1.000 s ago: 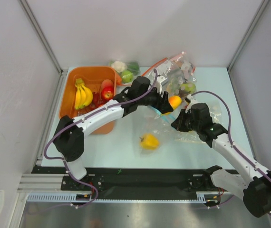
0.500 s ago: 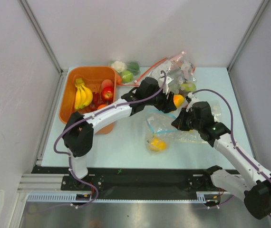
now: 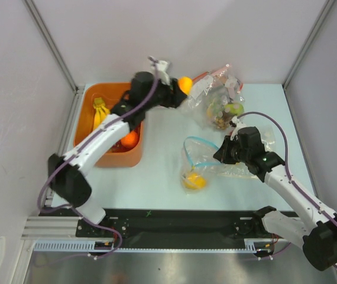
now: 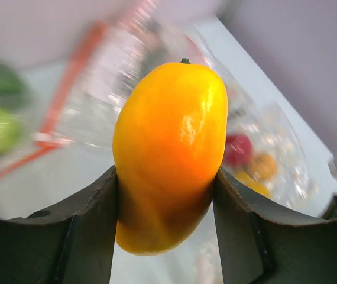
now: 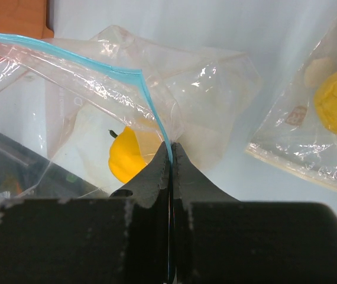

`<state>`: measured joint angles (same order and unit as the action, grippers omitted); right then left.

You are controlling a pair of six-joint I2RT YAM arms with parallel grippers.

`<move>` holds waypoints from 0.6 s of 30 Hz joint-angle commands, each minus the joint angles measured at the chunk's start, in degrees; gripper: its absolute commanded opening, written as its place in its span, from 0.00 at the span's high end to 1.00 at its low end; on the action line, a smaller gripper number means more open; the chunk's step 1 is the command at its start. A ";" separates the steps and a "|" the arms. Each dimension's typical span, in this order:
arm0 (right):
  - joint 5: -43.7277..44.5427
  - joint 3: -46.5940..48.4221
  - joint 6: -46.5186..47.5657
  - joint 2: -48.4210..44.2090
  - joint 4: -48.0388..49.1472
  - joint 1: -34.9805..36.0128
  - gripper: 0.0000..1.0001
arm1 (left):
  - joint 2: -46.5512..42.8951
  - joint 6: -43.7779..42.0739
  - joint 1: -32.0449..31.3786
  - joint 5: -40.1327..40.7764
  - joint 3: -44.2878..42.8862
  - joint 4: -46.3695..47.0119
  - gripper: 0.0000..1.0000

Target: Open the zip-top bag and remove the fake food

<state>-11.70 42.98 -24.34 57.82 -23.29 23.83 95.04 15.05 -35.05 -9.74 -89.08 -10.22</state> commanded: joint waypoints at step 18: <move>-2.36 1.14 2.45 2.30 0.44 0.16 1.00 | -9.72 2.17 22.30 22.13 15.16 -14.74 0.58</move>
<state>-13.19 42.74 -23.27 60.12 -23.46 23.83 84.31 16.51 -12.88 11.00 -73.80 -24.64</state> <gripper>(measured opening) 0.014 0.604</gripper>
